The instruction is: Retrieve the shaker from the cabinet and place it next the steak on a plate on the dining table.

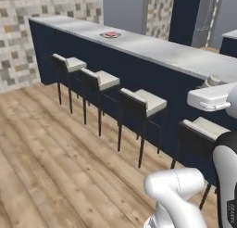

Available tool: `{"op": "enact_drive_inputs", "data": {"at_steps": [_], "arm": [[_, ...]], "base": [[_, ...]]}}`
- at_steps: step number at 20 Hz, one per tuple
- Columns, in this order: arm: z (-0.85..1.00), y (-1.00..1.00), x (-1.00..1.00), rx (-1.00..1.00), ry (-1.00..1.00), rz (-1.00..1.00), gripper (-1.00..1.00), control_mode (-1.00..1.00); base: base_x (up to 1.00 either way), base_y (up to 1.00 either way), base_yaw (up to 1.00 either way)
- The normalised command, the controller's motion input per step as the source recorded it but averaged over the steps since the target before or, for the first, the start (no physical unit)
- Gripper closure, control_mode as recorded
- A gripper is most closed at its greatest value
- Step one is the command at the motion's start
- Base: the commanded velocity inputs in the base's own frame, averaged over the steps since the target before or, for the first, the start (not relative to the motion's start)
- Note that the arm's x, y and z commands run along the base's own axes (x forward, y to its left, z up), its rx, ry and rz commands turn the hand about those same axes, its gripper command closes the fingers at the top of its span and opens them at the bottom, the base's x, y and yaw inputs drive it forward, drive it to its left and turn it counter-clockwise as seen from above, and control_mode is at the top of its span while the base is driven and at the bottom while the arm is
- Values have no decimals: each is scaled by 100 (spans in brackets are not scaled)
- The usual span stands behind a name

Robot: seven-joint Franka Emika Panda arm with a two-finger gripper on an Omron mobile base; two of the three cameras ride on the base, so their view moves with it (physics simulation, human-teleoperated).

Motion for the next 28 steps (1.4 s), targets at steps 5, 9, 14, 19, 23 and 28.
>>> {"op": "enact_drive_inputs", "data": {"at_steps": [5, 9, 14, 19, 23, 28], "arm": [[0, 0, 0, 0, 0, 0, 100, 100], [0, 0, 0, 0, 0, 0, 100, 100], [0, 0, 0, 0, 0, 0, 100, 100], [0, 0, 0, 0, 0, 0, 100, 100], [0, 0, 0, 0, 0, 0, 100, 100], [0, 0, 0, 0, 0, 0, 100, 100]], "base": [[68, 100, -39], [60, 100, -37], [59, 100, -37], [61, 100, -36], [54, 100, -35], [11, 100, -41]]}}
